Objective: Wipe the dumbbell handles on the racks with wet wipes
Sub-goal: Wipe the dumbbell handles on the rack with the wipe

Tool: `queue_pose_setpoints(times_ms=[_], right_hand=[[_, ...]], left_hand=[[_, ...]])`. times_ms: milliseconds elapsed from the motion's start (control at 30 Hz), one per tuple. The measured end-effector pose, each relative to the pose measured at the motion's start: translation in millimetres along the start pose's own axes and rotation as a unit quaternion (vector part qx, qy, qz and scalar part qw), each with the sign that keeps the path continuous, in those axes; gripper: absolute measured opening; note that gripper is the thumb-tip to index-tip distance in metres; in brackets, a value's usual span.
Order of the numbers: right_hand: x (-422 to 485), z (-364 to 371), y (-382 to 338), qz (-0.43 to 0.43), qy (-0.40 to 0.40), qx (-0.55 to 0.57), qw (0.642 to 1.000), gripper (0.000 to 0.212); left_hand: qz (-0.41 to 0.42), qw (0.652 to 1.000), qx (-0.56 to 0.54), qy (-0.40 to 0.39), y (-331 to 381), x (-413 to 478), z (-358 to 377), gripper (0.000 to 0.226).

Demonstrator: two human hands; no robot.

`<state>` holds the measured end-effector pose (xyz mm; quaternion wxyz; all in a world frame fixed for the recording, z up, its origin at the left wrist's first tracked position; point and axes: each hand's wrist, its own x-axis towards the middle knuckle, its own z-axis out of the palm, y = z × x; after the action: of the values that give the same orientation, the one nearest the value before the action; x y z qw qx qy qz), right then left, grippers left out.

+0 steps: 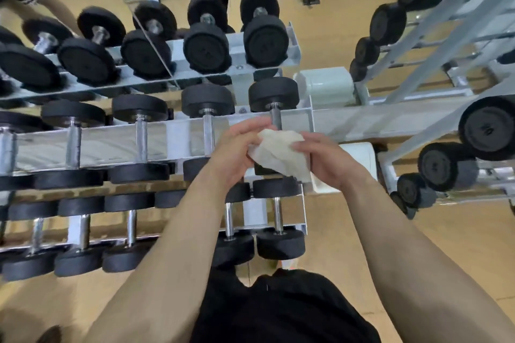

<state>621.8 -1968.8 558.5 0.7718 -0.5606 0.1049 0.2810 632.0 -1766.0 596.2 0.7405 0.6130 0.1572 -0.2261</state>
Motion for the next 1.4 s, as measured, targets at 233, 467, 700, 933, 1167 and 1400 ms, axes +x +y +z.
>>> queue_pose_setpoints(times_ms=[233, 467, 700, 933, 1167, 1400], right_hand=[[1, -15, -23, -0.026, 0.042, -0.085, 0.995, 0.02], [1, -14, -41, -0.033, -0.018, -0.058, 0.998, 0.061], [20, -18, -54, 0.004, -0.034, -0.089, 0.995, 0.063], [41, -29, -56, 0.15, 0.023, -0.397, 0.905, 0.007], [84, -32, -26, 0.116, 0.179, -0.1, 0.972, 0.03], [125, -33, -11, 0.097, 0.226, -0.06, 0.967, 0.016]], left_hand=[[0.03, 0.972, 0.208, 0.106, 3, -11, 21, 0.043], [-0.062, 0.985, 0.157, -0.04, 5, -3, 13, 0.046], [-0.009, 0.994, 0.112, 0.015, -7, 40, 25, 0.026], [-0.008, 0.981, 0.155, 0.12, -21, 93, 3, 0.022], [0.016, 0.956, 0.206, 0.207, -46, 144, -12, 0.012], [0.051, 0.929, 0.279, 0.238, -61, 176, -27, 0.009]])
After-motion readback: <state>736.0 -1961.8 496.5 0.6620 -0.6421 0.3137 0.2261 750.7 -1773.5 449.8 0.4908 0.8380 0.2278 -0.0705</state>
